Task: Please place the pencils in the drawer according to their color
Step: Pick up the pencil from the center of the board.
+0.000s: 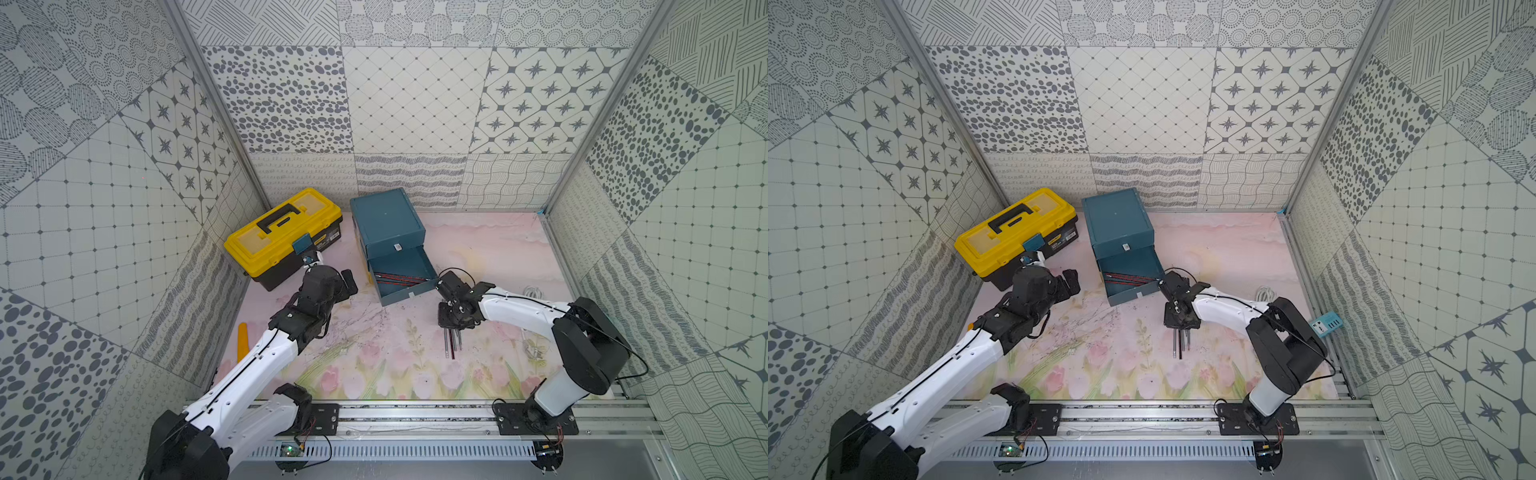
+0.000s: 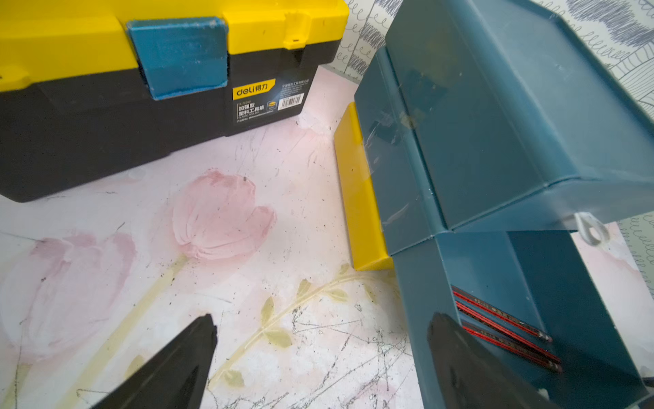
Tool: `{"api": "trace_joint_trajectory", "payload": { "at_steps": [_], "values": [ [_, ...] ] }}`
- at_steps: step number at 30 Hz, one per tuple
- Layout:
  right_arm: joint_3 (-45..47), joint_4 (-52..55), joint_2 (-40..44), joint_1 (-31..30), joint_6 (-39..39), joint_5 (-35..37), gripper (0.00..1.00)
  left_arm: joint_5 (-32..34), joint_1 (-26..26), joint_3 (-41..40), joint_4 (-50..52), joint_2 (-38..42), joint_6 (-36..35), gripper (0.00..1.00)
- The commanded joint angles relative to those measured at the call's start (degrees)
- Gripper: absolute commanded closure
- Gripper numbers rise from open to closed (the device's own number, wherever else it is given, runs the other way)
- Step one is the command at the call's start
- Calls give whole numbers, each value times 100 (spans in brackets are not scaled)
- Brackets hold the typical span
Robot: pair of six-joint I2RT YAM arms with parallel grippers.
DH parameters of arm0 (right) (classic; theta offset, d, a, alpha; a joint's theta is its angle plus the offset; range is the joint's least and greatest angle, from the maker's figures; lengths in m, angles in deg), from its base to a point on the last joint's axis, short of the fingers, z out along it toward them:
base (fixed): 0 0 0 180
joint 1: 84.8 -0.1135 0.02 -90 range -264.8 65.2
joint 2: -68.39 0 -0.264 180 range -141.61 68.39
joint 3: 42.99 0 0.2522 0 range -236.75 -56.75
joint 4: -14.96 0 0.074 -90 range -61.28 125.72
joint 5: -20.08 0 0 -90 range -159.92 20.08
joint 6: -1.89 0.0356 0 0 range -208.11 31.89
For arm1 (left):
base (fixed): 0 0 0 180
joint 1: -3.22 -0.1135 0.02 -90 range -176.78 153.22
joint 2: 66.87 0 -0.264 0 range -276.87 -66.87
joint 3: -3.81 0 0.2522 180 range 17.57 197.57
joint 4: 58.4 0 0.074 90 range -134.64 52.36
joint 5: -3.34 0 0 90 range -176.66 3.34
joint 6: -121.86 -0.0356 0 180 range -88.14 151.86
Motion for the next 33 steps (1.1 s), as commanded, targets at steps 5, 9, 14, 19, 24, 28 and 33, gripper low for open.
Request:
{"api": "trace_joint_trajectory", "payload": {
  "at_steps": [5, 9, 14, 19, 24, 28, 33],
  "values": [
    [-154, 37, -165, -22, -4, 179, 83, -364, -113, -50, -56, -95, 321, 1],
    [-154, 85, -189, -21, -20, 224, 83, -390, -122, -50, -53, -115, 323, 1],
    [-159, 164, -225, -25, -25, 268, 83, -425, -130, -50, -63, -119, 335, 1],
    [-172, 199, -271, -26, -46, 279, 84, -447, -146, -57, -62, -150, 343, 1],
    [-180, 212, -336, -28, -79, 258, 83, -471, -148, -59, -74, -158, 349, 1],
    [-189, 235, -389, -29, -75, 271, 83, -469, -157, -68, -70, -149, 345, 1],
    [-198, 285, -504, -30, -79, 265, 83, -478, -165, -76, -71, -154, 352, 1]
  ]
}}
